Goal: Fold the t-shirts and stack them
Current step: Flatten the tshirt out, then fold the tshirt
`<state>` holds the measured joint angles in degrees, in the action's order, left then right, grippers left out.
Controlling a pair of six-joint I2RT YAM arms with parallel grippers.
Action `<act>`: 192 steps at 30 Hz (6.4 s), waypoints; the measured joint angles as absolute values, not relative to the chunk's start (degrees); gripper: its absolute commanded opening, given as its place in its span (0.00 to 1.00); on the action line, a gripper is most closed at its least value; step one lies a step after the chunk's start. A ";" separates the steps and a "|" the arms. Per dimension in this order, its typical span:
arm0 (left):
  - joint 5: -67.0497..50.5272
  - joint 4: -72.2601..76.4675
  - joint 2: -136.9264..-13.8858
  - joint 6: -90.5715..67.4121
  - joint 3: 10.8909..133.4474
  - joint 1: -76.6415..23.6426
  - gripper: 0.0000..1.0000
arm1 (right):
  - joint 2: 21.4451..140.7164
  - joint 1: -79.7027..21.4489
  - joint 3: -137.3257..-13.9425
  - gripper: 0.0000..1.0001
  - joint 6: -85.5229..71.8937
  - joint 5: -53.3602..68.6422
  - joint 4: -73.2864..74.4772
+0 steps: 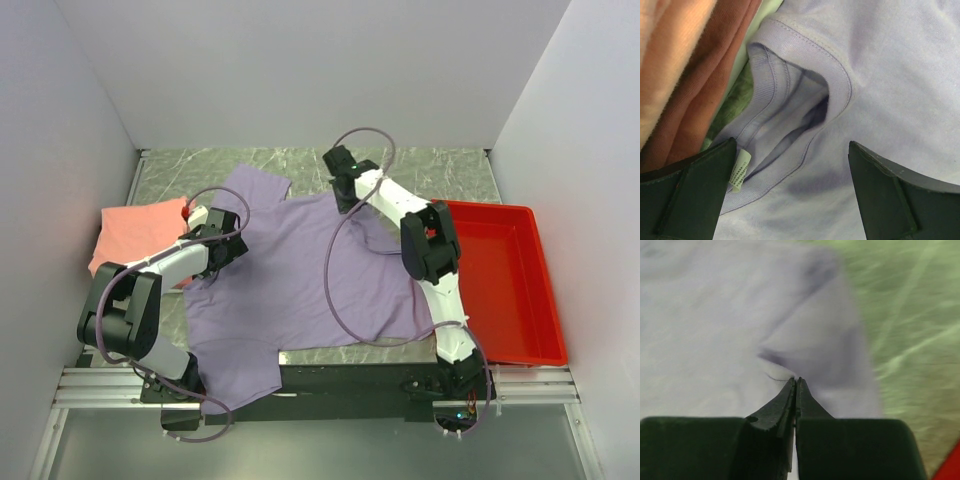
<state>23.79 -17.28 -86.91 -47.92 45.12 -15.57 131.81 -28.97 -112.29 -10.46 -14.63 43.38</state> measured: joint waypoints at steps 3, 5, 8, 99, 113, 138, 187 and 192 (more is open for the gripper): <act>23.88 -17.28 -86.91 -47.97 45.12 -15.57 1.00 | 131.81 -26.20 -114.06 0.02 -9.15 -16.62 44.64; 23.92 -17.30 -86.91 -47.97 45.12 -15.57 0.99 | 131.83 -24.29 -115.61 0.02 -8.21 -17.72 45.34; 24.12 -17.32 -86.89 -47.97 45.12 -15.57 0.99 | 132.27 -21.28 -119.13 0.02 -6.59 -19.33 46.19; 21.85 -31.70 -131.20 -35.92 107.31 -10.33 0.99 | 139.33 -15.03 -128.20 0.89 -10.70 -2.11 50.74; 29.69 -42.89 -72.34 -64.64 54.78 -37.78 0.99 | 96.90 -24.25 -83.37 0.92 -14.61 -3.68 35.88; 10.28 -67.88 -65.71 -111.85 36.27 -86.19 0.99 | 92.09 -24.38 -70.70 0.93 -17.19 -6.66 30.85; 20.23 -62.63 -65.93 -114.87 32.10 -84.93 0.54 | 93.41 -24.34 -70.65 0.93 -16.60 -5.04 30.87; 22.35 -63.90 -63.57 -114.61 30.22 -83.07 0.34 | 93.43 -24.34 -70.65 0.93 -16.40 -4.97 30.87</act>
